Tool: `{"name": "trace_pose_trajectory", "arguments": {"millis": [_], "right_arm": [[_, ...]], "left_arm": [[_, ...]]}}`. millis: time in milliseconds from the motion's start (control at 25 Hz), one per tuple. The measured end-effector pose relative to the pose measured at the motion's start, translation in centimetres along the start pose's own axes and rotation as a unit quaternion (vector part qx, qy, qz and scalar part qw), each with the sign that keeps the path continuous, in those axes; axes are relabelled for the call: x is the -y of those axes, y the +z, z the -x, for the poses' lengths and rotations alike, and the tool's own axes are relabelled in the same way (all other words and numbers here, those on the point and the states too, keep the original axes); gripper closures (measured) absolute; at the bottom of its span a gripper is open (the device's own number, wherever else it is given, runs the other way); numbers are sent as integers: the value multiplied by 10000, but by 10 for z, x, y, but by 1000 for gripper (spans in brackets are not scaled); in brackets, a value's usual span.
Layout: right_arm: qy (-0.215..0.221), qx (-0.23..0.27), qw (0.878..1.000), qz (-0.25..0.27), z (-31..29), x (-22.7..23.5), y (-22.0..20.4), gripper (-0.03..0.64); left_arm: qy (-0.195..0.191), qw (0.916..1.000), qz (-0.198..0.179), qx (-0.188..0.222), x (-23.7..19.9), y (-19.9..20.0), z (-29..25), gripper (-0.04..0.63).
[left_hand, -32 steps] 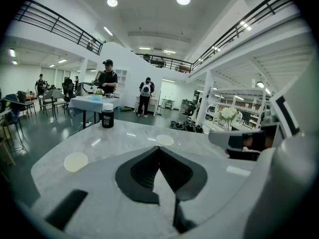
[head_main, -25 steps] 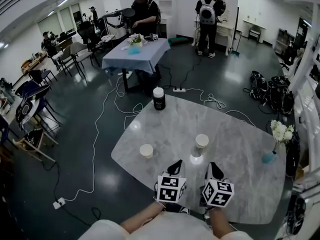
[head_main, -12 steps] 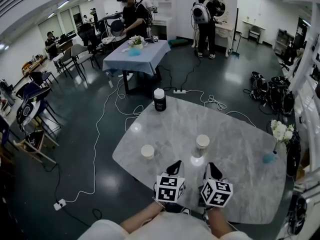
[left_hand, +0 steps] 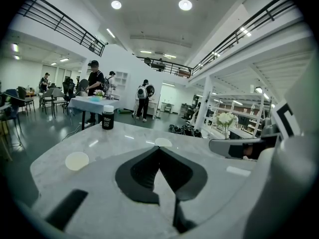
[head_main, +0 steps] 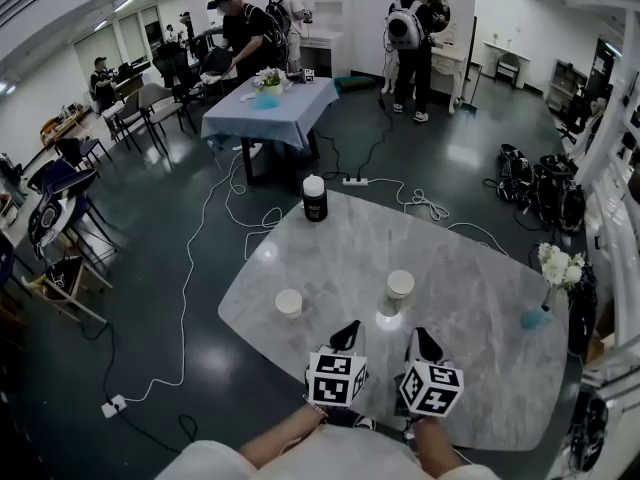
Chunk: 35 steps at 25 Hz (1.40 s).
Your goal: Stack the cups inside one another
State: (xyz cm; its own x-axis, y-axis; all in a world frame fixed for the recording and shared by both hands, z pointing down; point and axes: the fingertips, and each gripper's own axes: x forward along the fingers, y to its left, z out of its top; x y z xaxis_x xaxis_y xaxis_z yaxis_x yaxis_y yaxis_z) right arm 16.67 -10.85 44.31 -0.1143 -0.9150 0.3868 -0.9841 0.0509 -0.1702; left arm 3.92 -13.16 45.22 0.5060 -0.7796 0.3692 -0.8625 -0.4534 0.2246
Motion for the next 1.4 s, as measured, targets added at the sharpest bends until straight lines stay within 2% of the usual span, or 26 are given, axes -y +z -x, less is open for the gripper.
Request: {"name": "trace_pose_trajectory", "arguments": {"millis": [560,760,920,1040,1240,1400], "right_arm": [[31,-128,9999,-39,5,16,-7,591],[309,-286,9991,-62,0,6,-12,591],[661,-471,9967,36,-15,-19,-22,591],[1084,-629,9921,66,-33,-45,-31,591],[1749,-875,9804,258,-61,-98,-45,591],[2200,-1053,9687,471,-79,-141,-59,591]], "left_arm": [[89,9998,120,-125,8,-10,-4,600],[265,9991,236,-220,-1,-17,1,600],[623,9969,378,-282,-28,-29,13,600],[992,9932,539,-291,-56,-37,22,600],[1606,9829,857,-295,-103,-52,43,600],[2066,9714,1136,-275,-138,-68,62,600]]}}
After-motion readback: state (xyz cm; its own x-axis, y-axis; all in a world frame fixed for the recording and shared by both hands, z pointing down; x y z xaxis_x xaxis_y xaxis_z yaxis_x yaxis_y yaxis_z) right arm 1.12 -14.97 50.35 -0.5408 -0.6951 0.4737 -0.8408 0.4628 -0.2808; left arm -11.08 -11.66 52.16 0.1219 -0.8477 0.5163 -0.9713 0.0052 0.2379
